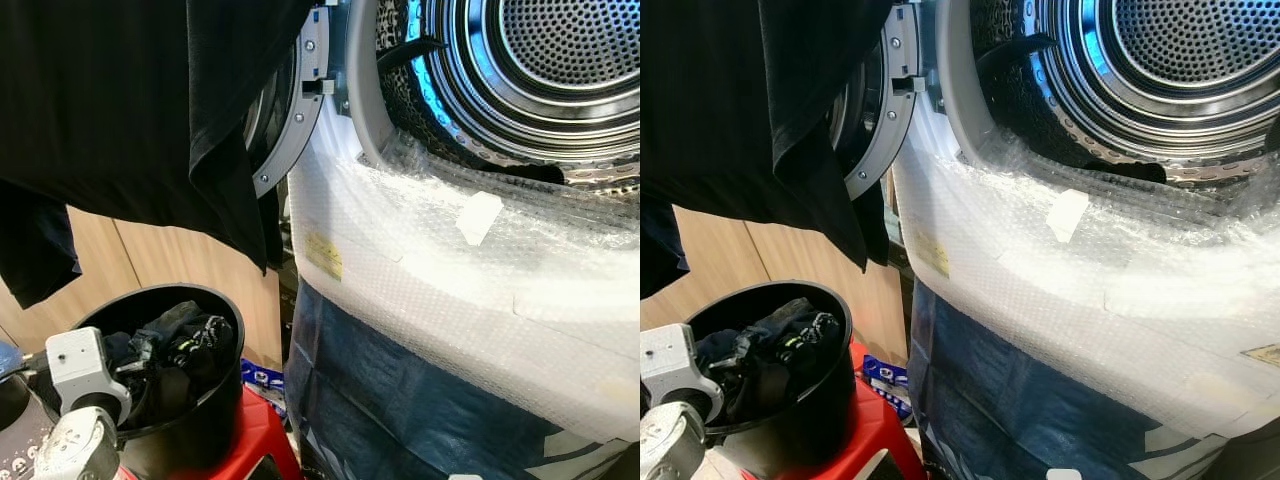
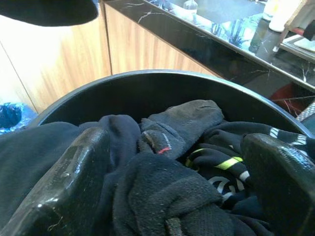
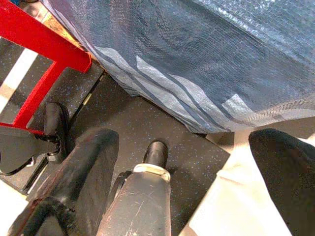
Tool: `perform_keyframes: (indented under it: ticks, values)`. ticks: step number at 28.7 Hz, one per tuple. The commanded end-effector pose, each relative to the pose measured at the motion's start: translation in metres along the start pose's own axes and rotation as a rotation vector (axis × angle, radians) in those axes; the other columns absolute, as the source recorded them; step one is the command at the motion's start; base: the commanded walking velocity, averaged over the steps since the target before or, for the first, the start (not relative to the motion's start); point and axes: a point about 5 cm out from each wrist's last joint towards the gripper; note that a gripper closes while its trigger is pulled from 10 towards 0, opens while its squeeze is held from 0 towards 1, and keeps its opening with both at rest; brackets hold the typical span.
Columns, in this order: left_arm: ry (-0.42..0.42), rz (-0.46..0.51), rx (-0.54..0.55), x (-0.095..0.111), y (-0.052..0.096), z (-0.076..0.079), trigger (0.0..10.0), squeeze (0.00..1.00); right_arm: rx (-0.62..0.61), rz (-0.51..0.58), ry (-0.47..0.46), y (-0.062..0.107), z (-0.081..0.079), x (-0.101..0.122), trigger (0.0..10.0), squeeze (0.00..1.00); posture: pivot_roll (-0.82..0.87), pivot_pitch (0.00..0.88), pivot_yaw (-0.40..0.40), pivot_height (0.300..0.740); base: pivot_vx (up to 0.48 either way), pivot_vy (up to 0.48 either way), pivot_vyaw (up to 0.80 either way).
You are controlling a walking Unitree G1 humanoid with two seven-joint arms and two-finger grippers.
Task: Clothes washing
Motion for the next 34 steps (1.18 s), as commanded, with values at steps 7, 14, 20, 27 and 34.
perform_keyframes:
  ticks: [7,14,20,27,34]
  values:
    - [-0.027,-0.012,0.005,-0.004,0.000,0.003,10.0,0.00,0.023,0.019,0.025,0.000,-0.006,0.004,10.0,0.00,0.14,0.004,0.015,0.740,0.000,0.000,0.00]
    - [-0.046,-0.058,0.057,-0.010,0.000,-0.004,10.0,0.00,0.029,0.019,0.033,0.000,-0.007,0.003,10.0,0.00,0.14,0.004,0.018,0.740,0.000,0.000,0.00]
    - [-0.014,-0.079,0.125,-0.016,0.000,-0.014,10.0,0.00,0.031,0.016,0.037,0.000,-0.009,0.002,10.0,0.00,0.13,0.000,0.026,0.740,0.000,0.000,0.00]
    - [0.015,-0.117,0.108,-0.018,-0.011,-0.006,10.0,0.00,0.041,0.012,0.051,0.000,-0.015,-0.001,10.0,0.00,0.12,0.000,0.029,0.740,0.000,0.000,0.00]
    - [0.057,-0.132,0.058,-0.024,-0.013,0.008,9.9,0.00,0.049,0.014,0.144,0.000,-0.014,-0.001,10.0,0.00,0.12,0.000,0.011,0.740,0.000,0.000,0.00]
Point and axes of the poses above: a point about 5 cm out from each wrist's last joint towards the gripper, its own y axis pointing back from the gripper into the wrist, its own x axis along the axis of the wrist's last joint, z = x × y, and after that the axes turned 12 degrees about y, right-handed
